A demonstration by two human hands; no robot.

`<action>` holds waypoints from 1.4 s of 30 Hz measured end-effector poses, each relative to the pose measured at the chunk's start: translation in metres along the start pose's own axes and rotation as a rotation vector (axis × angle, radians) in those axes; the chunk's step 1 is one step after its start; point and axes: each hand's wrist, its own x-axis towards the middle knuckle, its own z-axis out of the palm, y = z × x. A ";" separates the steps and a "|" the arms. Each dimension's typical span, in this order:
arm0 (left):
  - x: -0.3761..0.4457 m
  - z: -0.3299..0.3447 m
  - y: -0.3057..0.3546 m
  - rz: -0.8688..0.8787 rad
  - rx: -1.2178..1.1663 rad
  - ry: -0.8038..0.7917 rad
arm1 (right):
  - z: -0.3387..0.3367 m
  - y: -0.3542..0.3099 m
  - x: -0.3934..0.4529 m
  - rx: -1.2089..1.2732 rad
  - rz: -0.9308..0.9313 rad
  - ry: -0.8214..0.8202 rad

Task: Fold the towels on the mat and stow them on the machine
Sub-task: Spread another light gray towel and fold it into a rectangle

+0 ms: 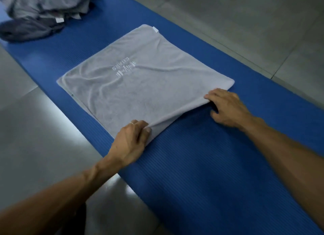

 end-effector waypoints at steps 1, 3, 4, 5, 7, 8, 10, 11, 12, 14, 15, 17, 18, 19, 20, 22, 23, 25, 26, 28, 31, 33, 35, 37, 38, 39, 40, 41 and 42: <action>0.004 -0.012 -0.002 0.000 0.016 -0.016 | -0.006 -0.003 0.007 -0.034 0.016 0.040; 0.012 -0.034 -0.010 0.032 0.063 -0.051 | -0.020 -0.013 0.025 -0.118 0.064 0.105; 0.016 -0.042 -0.015 0.045 0.071 -0.047 | -0.027 -0.020 0.035 -0.157 0.077 0.125; 0.021 -0.048 -0.021 0.046 0.062 -0.028 | -0.034 -0.026 0.046 -0.180 0.081 0.148; 0.032 -0.058 -0.033 -0.014 -0.015 0.028 | -0.046 -0.039 0.069 -0.198 0.080 0.194; 0.038 -0.063 -0.041 -0.059 -0.064 0.053 | -0.051 -0.045 0.081 -0.205 0.077 0.216; 0.049 -0.072 -0.057 -0.131 -0.132 0.090 | -0.060 -0.057 0.107 -0.221 0.068 0.240; 0.054 -0.078 -0.065 -0.152 -0.147 0.104 | -0.064 -0.065 0.123 -0.228 0.059 0.247; 0.060 -0.083 -0.074 -0.172 -0.157 0.120 | -0.068 -0.073 0.139 -0.236 0.048 0.255; 0.075 -0.097 -0.089 -0.212 -0.184 0.161 | -0.074 -0.090 0.173 -0.246 0.034 0.275; 0.084 -0.105 -0.098 -0.228 -0.196 0.185 | -0.077 -0.098 0.190 -0.248 0.033 0.287; 0.102 -0.123 -0.117 -0.252 -0.215 0.237 | -0.081 -0.116 0.223 -0.264 0.033 0.317; 0.111 -0.132 -0.127 -0.262 -0.227 0.262 | -0.084 -0.125 0.238 -0.277 0.034 0.331; 0.119 -0.141 -0.136 -0.274 -0.238 0.285 | -0.086 -0.133 0.254 -0.290 0.032 0.336; 0.127 -0.149 -0.145 -0.291 -0.247 0.307 | -0.088 -0.142 0.269 -0.299 0.028 0.333; 0.142 -0.165 -0.162 -0.319 -0.275 0.350 | -0.091 -0.157 0.301 -0.312 0.020 0.320; 0.149 -0.171 -0.171 -0.326 -0.291 0.364 | -0.091 -0.165 0.315 -0.318 0.015 0.316; 0.163 -0.181 -0.192 -0.343 -0.293 0.379 | -0.091 -0.179 0.343 -0.324 -0.002 0.313; 0.170 -0.185 -0.203 -0.352 -0.271 0.379 | -0.090 -0.186 0.355 -0.329 -0.005 0.302; 0.182 -0.189 -0.223 -0.361 -0.181 0.328 | -0.085 -0.197 0.375 -0.353 -0.005 0.254; 0.195 -0.191 -0.239 -0.337 0.072 0.163 | -0.071 -0.205 0.398 -0.373 0.040 0.149; 0.200 -0.190 -0.243 -0.250 0.244 0.152 | -0.061 -0.206 0.406 -0.368 0.081 0.100; 0.209 -0.187 -0.238 -0.109 0.319 0.185 | -0.051 -0.213 0.404 -0.281 0.078 0.164; 0.216 -0.170 -0.221 0.049 0.305 0.170 | -0.036 -0.230 0.387 -0.115 -0.015 0.281; 0.219 -0.158 -0.212 0.102 0.277 0.149 | -0.025 -0.239 0.375 -0.039 -0.082 0.294; 0.220 -0.144 -0.203 0.119 0.246 0.106 | -0.014 -0.247 0.361 0.019 -0.155 0.268; 0.218 -0.131 -0.198 0.101 0.242 0.046 | -0.003 -0.250 0.347 0.056 -0.220 0.199; 0.216 -0.120 -0.195 0.076 0.265 0.008 | 0.006 -0.249 0.337 0.057 -0.265 0.101; 0.214 -0.113 -0.196 0.057 0.281 -0.012 | 0.010 -0.240 0.331 0.017 -0.291 0.005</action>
